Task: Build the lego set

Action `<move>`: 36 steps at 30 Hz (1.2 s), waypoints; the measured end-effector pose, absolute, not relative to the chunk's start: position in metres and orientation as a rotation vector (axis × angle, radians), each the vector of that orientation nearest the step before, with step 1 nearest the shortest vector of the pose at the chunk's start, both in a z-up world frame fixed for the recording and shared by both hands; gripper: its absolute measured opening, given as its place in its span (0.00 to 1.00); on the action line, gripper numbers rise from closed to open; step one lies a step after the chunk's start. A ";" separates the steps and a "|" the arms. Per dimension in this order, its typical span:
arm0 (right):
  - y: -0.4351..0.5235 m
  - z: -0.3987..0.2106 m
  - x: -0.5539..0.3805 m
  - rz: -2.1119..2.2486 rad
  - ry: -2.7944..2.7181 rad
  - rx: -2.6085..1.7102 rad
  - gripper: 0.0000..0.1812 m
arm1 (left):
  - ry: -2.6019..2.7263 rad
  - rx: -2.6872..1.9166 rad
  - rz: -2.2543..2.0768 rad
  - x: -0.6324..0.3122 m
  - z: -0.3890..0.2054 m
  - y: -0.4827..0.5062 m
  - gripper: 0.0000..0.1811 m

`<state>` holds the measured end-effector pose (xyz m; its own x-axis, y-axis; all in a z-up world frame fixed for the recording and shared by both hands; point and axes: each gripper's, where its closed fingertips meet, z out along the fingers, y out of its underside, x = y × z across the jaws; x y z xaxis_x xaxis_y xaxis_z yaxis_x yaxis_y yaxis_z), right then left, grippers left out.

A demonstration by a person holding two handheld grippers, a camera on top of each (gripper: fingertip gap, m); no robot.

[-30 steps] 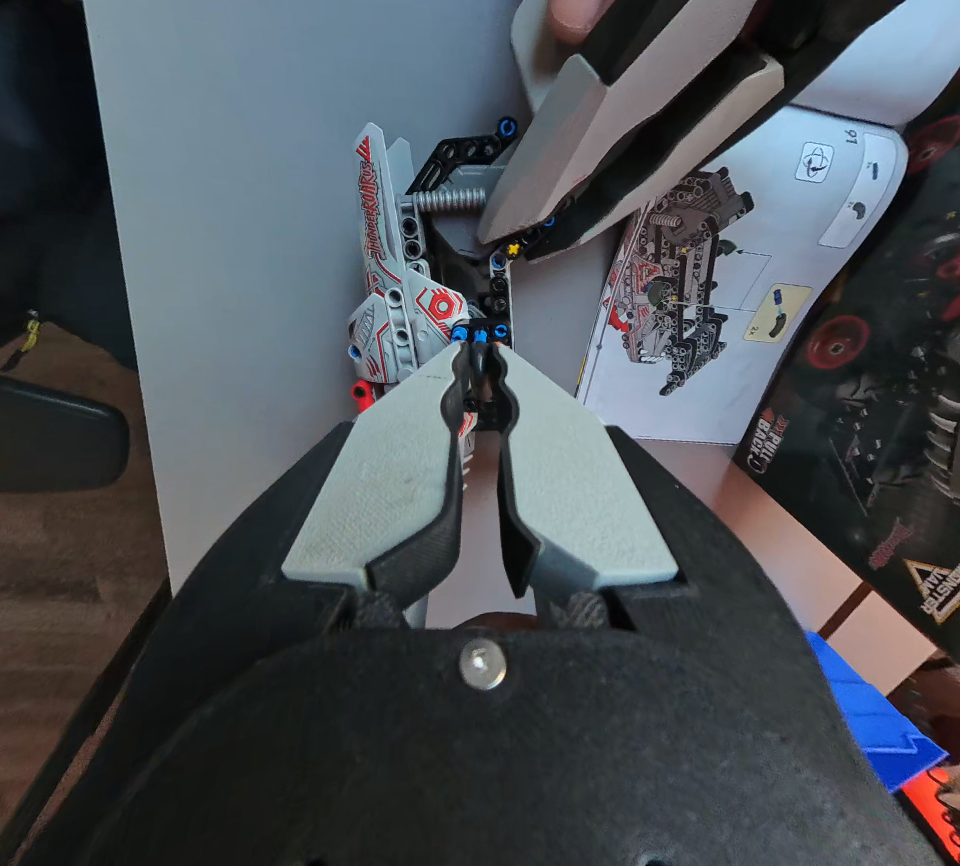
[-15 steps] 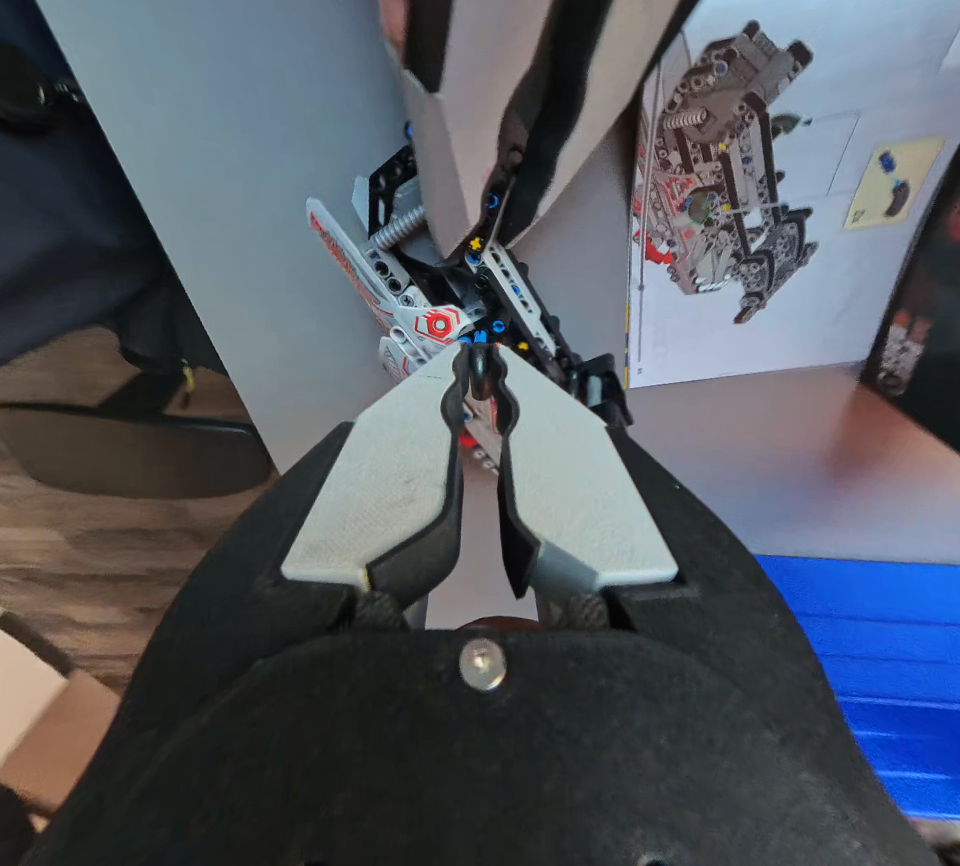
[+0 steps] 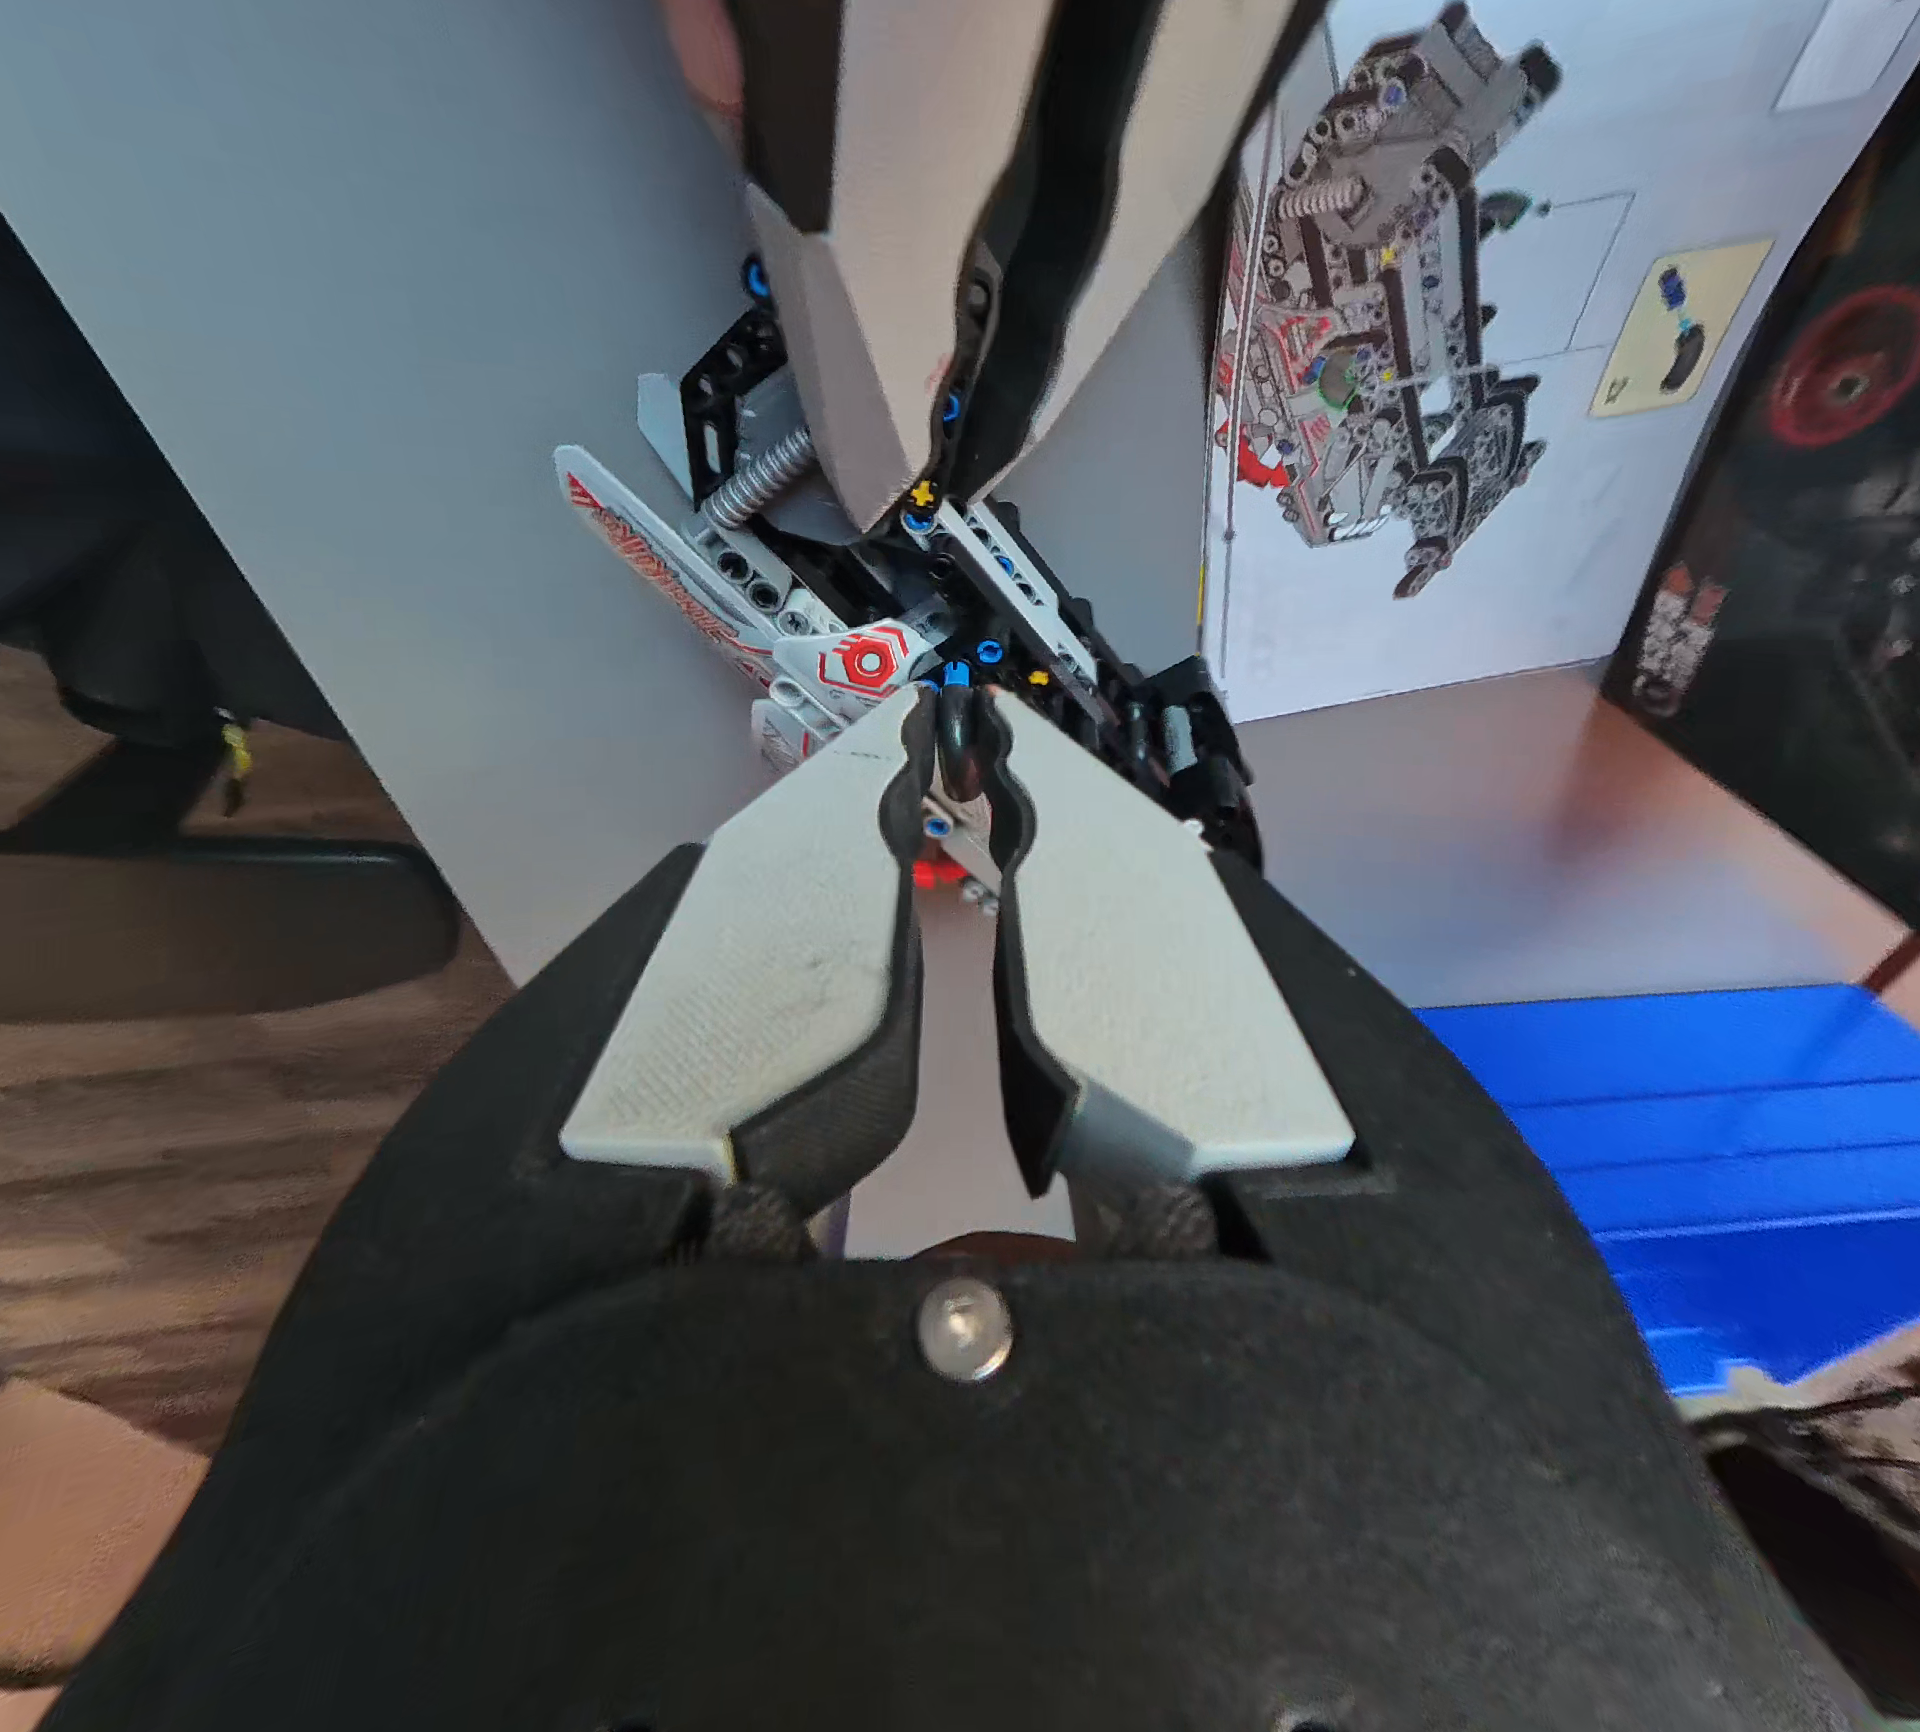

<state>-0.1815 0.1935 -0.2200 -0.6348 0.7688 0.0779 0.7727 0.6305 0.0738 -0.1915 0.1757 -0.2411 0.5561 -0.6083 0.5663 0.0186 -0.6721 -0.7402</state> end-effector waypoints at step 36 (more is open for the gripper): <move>0.123 -0.152 -0.179 0.419 -2.436 -0.655 0.03 | 0.765 -1.572 -1.330 -0.163 -0.152 0.122 0.00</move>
<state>-0.1795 0.1231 -0.1523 -0.7137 0.5381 0.4484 0.3572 0.8303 -0.4278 -0.1627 0.1221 -0.1515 0.2263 -0.8862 0.4044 0.0953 -0.3930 -0.9146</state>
